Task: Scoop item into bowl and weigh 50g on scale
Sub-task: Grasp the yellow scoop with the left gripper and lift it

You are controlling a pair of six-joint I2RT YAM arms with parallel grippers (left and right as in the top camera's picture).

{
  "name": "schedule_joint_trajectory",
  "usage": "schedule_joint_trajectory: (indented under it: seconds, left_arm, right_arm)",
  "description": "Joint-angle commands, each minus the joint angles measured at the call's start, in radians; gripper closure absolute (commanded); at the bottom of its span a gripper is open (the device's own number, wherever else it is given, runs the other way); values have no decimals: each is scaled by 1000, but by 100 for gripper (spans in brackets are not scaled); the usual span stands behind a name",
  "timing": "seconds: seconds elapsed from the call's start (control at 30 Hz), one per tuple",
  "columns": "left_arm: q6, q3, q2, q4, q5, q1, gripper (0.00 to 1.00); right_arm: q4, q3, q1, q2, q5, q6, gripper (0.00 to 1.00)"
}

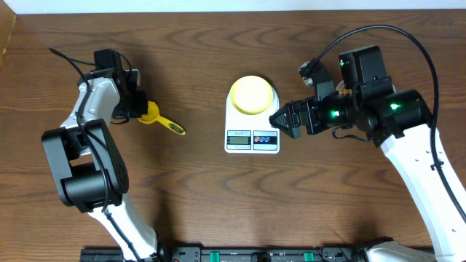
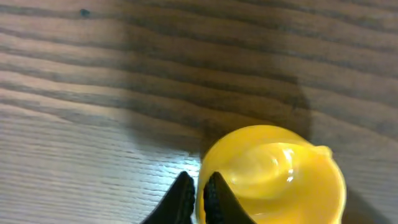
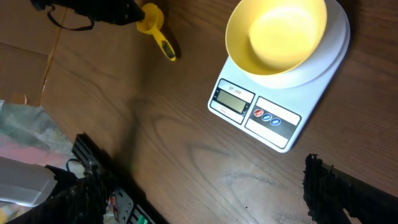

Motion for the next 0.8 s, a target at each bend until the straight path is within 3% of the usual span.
schedule_joint_trajectory:
  seconds: [0.0, 0.4, 0.77]
  left_arm:
    - [-61, -6, 11, 0, -2, 5, 93]
    - [-211, -4, 10, -38, 6, 5, 93]
    - [-290, 0, -102, -66, 167, 5, 93]
  right_arm:
    - [-2, 11, 4, -16, 18, 8, 1]
    - [3, 11, 4, -16, 44, 15, 1]
    - [41, 11, 4, -16, 43, 15, 1]
